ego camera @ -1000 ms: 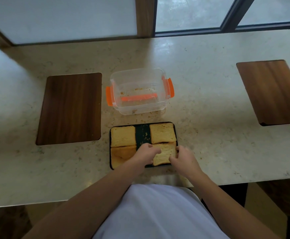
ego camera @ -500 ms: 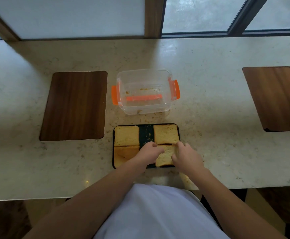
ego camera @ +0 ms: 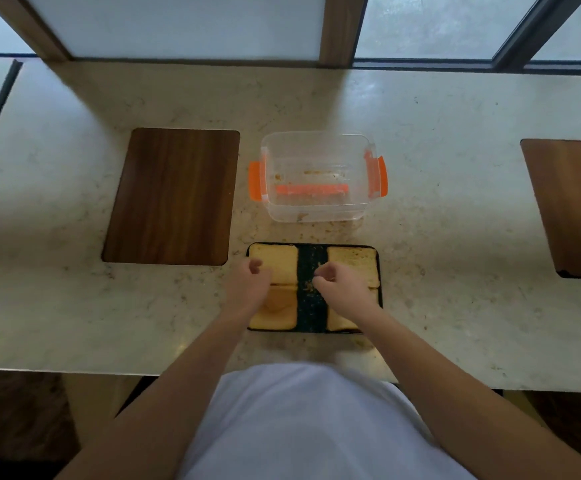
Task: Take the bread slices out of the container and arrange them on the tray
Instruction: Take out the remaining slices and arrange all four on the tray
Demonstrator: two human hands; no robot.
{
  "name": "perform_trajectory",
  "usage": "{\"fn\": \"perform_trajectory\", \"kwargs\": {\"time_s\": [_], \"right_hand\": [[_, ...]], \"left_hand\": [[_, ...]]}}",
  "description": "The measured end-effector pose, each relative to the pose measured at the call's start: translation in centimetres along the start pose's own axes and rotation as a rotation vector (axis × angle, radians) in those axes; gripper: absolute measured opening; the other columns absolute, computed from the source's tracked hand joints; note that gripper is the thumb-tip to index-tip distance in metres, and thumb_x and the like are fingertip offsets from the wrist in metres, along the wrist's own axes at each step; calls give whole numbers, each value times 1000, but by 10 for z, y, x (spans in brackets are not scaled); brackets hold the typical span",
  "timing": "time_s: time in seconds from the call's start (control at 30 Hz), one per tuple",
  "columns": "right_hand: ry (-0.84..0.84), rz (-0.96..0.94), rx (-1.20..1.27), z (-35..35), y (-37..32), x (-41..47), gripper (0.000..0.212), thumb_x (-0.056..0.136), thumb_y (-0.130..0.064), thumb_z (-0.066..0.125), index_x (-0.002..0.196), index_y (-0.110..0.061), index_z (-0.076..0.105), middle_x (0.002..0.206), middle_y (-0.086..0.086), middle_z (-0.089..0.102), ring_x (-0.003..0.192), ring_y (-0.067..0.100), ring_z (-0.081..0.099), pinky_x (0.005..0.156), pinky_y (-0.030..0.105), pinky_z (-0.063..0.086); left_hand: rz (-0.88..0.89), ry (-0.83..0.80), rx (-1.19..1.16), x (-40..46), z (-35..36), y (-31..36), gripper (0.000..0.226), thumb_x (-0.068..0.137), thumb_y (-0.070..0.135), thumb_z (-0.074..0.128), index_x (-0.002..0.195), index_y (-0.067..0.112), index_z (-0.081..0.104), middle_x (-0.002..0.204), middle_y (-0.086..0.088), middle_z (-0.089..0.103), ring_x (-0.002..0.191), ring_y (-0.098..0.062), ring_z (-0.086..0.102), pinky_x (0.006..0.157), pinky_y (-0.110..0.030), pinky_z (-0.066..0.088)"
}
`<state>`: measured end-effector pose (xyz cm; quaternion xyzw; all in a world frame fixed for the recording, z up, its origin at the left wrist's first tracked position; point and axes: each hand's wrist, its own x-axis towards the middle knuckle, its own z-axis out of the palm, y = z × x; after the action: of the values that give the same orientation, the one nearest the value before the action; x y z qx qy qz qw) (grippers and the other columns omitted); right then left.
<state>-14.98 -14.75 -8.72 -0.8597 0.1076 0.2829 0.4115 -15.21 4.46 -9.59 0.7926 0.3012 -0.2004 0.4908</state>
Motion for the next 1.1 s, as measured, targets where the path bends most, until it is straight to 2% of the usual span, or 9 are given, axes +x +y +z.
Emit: {"fn": "perform_trajectory", "kwargs": {"time_s": [0.2,0.3,0.47,0.57,0.73,0.83,0.9,1.0,1.1], "right_hand": [[-82,174,70,31,-37,28,62,92,-38,57,146,-11,44,95,-3,63,83,15,63,70,34,55],[-71,228,120,35,-41,33,62,90,-34,58,139,3,48,124,26,65,105,40,66,94,55,56],[-53,194,141,35,-39,33,49,85,-27,55,111,14,62,107,39,63,96,51,65,93,69,49],[-40,198,132,31,-38,29,56,87,-26,55,126,15,54,108,37,64,98,51,64,94,68,48],[-33,209,145,23,-35,22,56,88,-23,55,129,14,52,91,26,63,89,43,64,95,67,48],[-29,218,146,19,-37,19,41,89,-22,55,108,13,64,105,37,64,93,46,65,92,61,54],[-13,205,118,17,-35,18,19,88,-22,56,89,-5,64,73,21,58,71,35,60,72,46,57],[-26,222,104,18,-28,13,13,90,-27,56,101,-20,54,77,4,58,65,15,57,67,33,54],[-100,282,106,26,-19,9,35,93,-29,57,116,-3,63,85,14,63,81,22,65,81,44,62]], "left_hand": [[-42,-24,74,12,-22,0,38,93,27,57,128,11,61,118,1,60,106,-19,55,86,-38,43],[-55,-59,58,16,-24,2,27,89,29,56,107,11,65,106,-5,67,102,-25,62,87,-42,47],[-45,-73,59,16,-20,3,22,87,29,57,66,29,48,73,6,48,63,-10,45,69,-35,39],[-32,-68,74,14,-17,6,32,87,29,58,62,35,38,67,11,40,58,-6,38,62,-32,35],[-30,-90,96,15,-11,7,10,89,35,59,88,28,65,91,10,62,90,-15,60,69,-28,47],[-45,-126,48,15,-12,6,46,92,34,59,133,12,63,124,-2,63,114,-23,59,98,-44,52],[-31,-114,42,12,-14,2,50,94,33,59,139,11,57,132,-2,60,120,-22,56,103,-42,48],[19,-60,55,6,-21,-11,43,95,27,58,136,12,56,123,-2,58,111,-18,54,88,-29,44],[70,33,55,0,-27,-28,32,94,21,58,125,14,60,111,2,61,94,-9,55,67,-19,38]]}}
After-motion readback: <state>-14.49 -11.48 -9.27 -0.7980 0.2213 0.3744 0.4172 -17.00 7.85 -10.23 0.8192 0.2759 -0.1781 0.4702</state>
